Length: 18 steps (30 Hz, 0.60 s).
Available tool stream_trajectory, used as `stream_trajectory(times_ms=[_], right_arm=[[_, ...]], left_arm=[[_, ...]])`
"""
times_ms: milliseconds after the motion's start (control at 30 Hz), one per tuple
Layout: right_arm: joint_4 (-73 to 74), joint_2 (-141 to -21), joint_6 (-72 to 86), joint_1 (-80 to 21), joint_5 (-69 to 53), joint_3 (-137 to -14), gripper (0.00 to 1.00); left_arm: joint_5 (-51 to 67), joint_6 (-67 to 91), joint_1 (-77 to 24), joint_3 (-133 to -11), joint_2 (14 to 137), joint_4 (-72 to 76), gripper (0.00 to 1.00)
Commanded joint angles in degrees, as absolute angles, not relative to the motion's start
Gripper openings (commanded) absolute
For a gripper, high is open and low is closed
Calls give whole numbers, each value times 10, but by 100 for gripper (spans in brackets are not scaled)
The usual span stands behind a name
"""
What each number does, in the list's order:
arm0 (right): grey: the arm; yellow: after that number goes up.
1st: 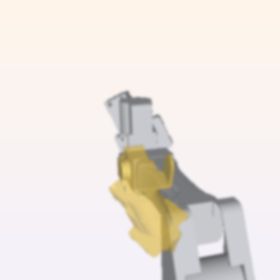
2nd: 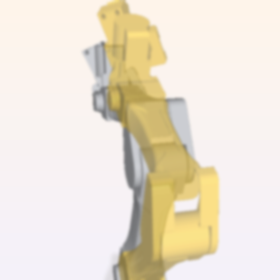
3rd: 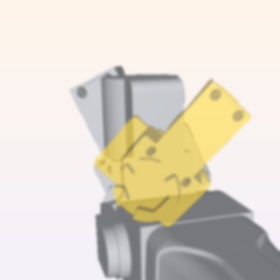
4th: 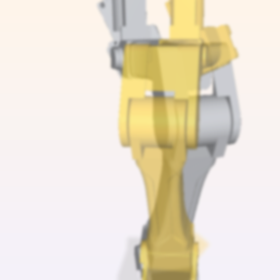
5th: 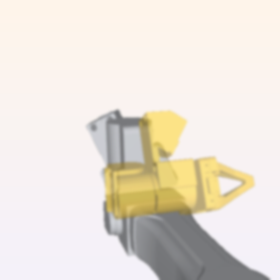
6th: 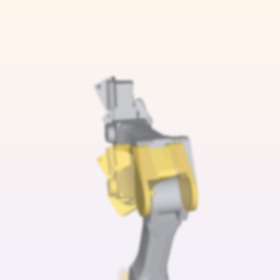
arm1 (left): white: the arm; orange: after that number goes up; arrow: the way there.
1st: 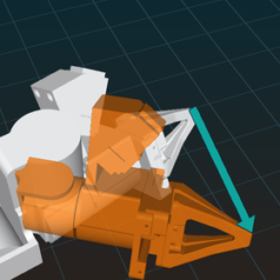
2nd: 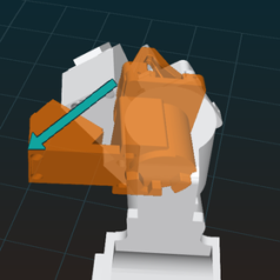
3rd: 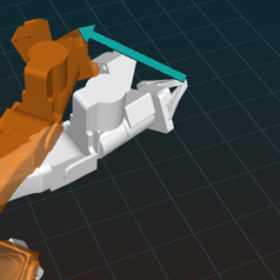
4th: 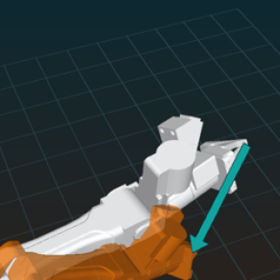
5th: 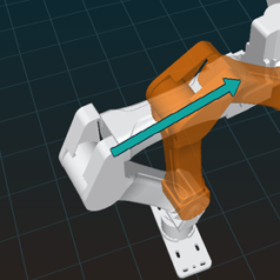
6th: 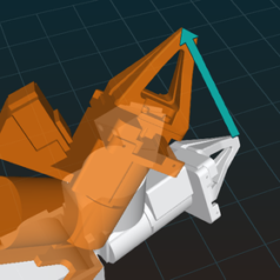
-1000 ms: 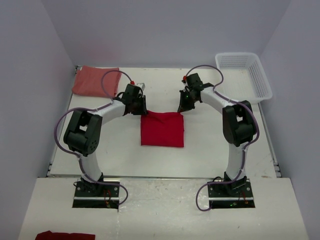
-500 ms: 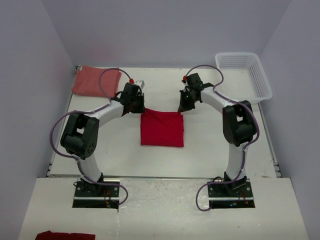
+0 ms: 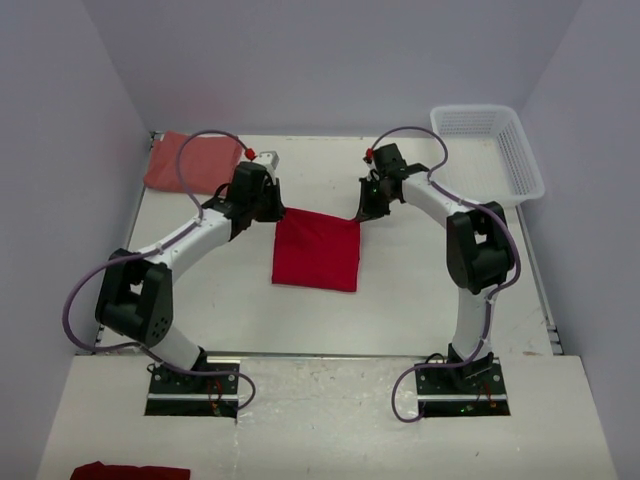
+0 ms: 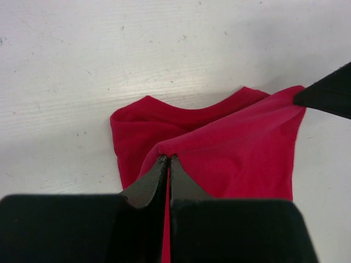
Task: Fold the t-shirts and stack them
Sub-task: Fold the long partially folded tshirt into a neat square
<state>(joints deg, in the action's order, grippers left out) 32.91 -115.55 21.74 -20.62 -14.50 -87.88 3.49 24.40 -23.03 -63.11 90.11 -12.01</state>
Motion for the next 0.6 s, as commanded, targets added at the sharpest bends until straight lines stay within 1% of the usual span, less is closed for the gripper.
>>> stream_trajectory(times_ms=[0, 100, 300, 367, 567], right_arm=[[347, -1150, 199, -204, -142, -919, 0], [365, -1187, 193, -204, -142, -963, 0], [380, -1226, 185, -204, -144, -1002, 0], [381, -1237, 184, -203, -143, -1009, 0], [392, -1260, 184, -201, -131, -1038, 0]], left_arm=[[-15, 240, -229, -645, 917, -135, 0], [-45, 237, -222, -663, 968, -142, 0], [-45, 229, -194, -702, 1050, -137, 0], [-66, 220, -193, -728, 1067, -141, 0], [-82, 220, -180, -775, 1107, -151, 0]])
